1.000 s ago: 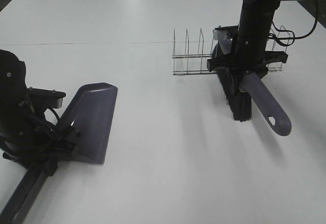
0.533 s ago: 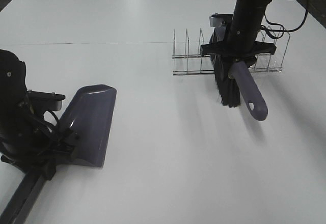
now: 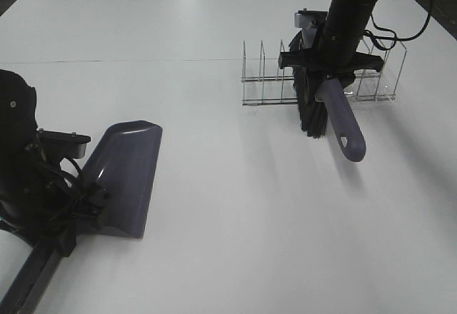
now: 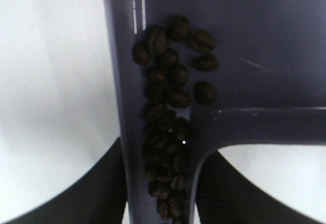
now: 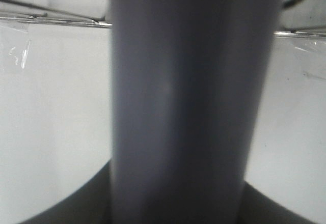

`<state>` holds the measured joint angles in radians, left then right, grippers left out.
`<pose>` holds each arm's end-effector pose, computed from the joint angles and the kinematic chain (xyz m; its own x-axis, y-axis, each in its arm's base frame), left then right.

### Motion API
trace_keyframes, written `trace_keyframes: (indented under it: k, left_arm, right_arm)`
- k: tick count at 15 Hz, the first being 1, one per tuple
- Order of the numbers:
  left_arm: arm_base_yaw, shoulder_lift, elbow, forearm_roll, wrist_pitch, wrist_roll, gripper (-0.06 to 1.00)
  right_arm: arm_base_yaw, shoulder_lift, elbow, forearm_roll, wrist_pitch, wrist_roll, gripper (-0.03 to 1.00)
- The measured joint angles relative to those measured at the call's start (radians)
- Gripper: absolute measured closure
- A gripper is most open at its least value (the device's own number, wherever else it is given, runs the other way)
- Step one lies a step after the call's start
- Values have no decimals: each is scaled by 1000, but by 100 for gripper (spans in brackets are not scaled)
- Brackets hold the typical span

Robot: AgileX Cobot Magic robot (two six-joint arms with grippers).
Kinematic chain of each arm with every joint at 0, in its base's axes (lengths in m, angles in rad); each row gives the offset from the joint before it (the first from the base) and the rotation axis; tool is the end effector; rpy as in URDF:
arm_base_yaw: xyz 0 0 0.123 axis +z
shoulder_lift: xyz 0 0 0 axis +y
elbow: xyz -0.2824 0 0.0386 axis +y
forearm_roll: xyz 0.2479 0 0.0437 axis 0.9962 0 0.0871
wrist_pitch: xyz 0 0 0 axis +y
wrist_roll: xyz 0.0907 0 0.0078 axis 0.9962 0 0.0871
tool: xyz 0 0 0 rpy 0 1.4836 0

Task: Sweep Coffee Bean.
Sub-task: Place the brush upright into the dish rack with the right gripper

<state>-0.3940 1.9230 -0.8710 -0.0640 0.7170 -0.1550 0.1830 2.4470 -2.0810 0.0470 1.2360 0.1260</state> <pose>0.2611 -0.1127 0.0907 -0.9755 0.1871 0.1159 0.1862 0.9823 -0.0188 0.4848 0.0938 0.1354 -0.9979 -0.0415 -0.0495 -0.0440 0.9977 0.0518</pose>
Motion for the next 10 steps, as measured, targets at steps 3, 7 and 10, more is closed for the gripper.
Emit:
trace_keyframes:
  k: [3, 7, 10]
  left_arm:
    - [0, 0, 0, 0, 3, 0, 62]
    - [0, 0, 0, 0, 3, 0, 62]
    - [0, 0, 0, 0, 4, 0, 62]
  right_arm:
    - [0, 0, 0, 0, 0, 0, 65]
    - [-1, 30, -11, 0, 6, 0, 65]
    - [-1, 38, -16, 0, 9, 0, 65]
